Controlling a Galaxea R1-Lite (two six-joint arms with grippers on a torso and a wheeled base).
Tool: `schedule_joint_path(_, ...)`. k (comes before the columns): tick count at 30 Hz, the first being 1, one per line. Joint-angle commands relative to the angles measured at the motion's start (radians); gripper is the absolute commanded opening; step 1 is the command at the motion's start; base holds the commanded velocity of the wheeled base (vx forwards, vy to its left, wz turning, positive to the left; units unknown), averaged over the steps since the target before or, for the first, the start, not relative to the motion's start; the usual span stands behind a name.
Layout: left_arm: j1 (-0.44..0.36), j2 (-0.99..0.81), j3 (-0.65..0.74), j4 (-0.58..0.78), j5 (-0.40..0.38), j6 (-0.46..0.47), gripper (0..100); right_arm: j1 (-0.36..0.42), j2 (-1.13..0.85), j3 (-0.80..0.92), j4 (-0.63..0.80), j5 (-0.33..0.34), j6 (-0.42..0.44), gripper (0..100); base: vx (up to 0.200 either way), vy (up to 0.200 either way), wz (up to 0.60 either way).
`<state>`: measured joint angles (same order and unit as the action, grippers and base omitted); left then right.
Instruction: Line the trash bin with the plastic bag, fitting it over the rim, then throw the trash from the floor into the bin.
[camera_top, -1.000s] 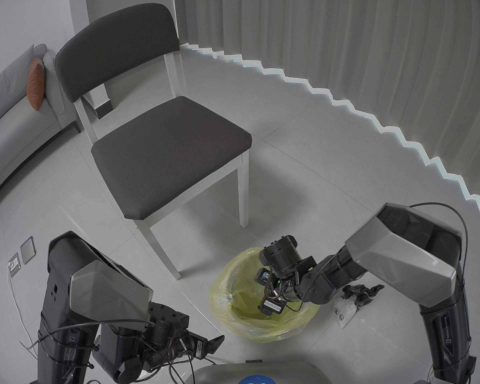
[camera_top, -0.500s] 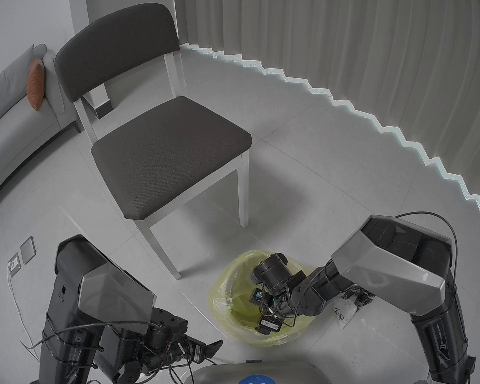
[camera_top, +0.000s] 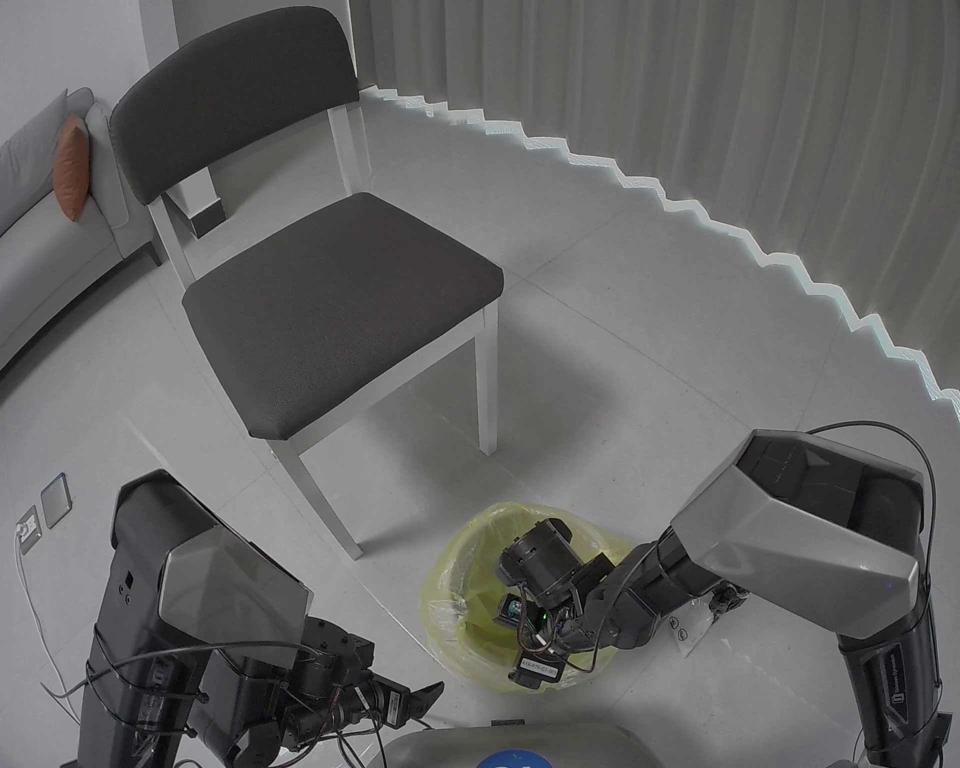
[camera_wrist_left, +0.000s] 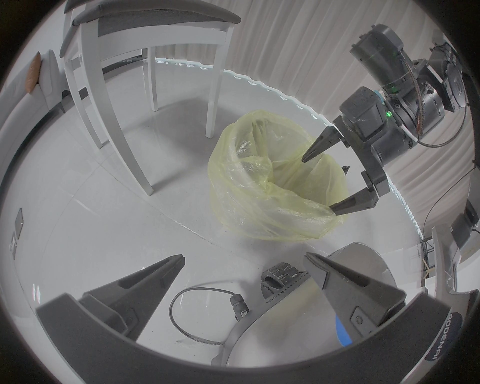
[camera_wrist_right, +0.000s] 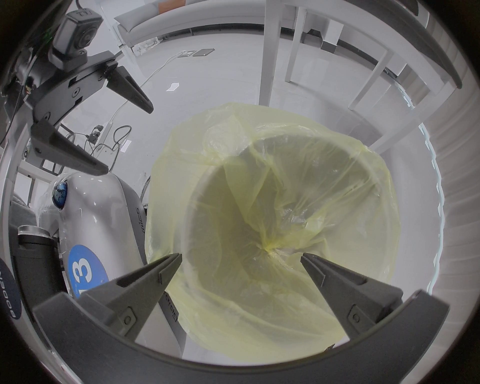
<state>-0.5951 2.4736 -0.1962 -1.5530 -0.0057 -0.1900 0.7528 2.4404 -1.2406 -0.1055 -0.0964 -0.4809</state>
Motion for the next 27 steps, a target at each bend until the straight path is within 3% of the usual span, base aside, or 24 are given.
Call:
schedule_joint_path(1, 0.0, 0.004, -0.002, -0.013, 0.0, 0.0, 100, 0.019, 0.0, 0.018, 0.0, 0.0, 0.001, 100, 0.0, 0.0, 0.0)
schedule_joint_path(9, 0.0, 0.008, 0.0, -0.013, 0.0, -0.002, 100, 0.04, 0.049, -0.04, 0.003, -0.019, 0.005, 100, 0.0, 0.0, 0.0)
schedule_joint_path(14, 0.0, 0.005, -0.003, -0.013, 0.0, -0.003, 100, 0.036, 0.081, -0.103, 0.046, -0.149, 0.005, 100, 0.0, 0.0, 0.0)
schedule_joint_path(27, 0.001, 0.001, 0.001, -0.013, 0.001, -0.003, 100, 0.034, 0.112, -0.143, 0.055, -0.327, 0.001, 100, 0.0, 0.0, 0.0)
